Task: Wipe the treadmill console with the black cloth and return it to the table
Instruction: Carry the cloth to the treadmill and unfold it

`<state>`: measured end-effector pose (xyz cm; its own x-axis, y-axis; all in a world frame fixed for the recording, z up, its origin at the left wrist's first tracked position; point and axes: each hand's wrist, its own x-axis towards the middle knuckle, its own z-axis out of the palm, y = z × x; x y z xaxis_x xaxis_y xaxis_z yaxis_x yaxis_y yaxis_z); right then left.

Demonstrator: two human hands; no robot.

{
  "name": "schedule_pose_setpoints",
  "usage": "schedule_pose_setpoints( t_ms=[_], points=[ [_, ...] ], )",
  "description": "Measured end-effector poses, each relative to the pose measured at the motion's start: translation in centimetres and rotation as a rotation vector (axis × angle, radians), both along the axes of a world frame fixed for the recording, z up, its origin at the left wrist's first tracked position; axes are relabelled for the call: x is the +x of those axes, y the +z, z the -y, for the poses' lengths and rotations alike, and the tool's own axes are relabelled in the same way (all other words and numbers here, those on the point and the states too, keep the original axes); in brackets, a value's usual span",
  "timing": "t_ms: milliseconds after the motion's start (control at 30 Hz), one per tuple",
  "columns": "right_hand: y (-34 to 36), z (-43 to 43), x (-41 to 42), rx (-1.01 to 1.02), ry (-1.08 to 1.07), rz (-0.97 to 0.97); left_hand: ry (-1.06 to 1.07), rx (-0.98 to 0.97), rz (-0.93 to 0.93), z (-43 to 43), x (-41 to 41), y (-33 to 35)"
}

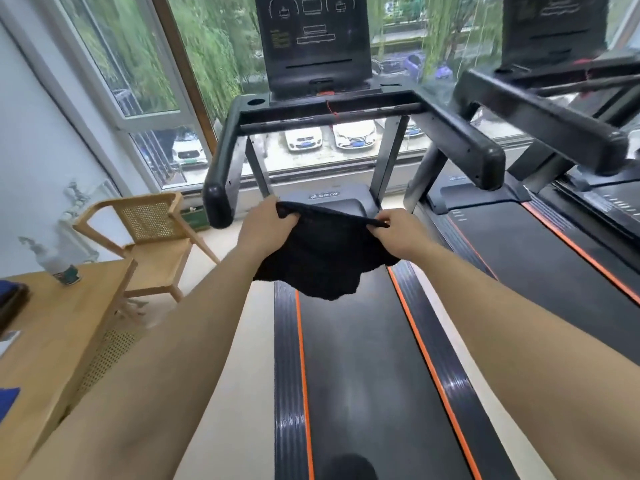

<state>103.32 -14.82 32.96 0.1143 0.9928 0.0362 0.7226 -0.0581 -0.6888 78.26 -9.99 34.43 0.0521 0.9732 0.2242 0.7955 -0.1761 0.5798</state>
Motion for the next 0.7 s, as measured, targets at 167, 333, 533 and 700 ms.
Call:
schedule_pose_setpoints(
  t_ms=[167, 333, 533, 700],
  points=[
    [0.2, -3.9, 2.0, 0.01, -0.017, -0.059, 0.02, -0.08, 0.069, -2.2, 2.3, 1.1],
    [-0.2, -10.3, 2.8, 0.017, -0.019, -0.11, 0.05, -0.149, 0.173, -7.5, 4.2, 0.7],
    [0.5, -23.6, 1.4, 0.017, 0.01, -0.222, 0.13, -0.118, 0.237, -20.0, 3.9, 0.2],
    [4.8, -34.8, -0.5, -0.128, 0.018, -0.265, 0.168, -0.197, 0.375, -31.2, 2.5, 4.3]
  ],
)
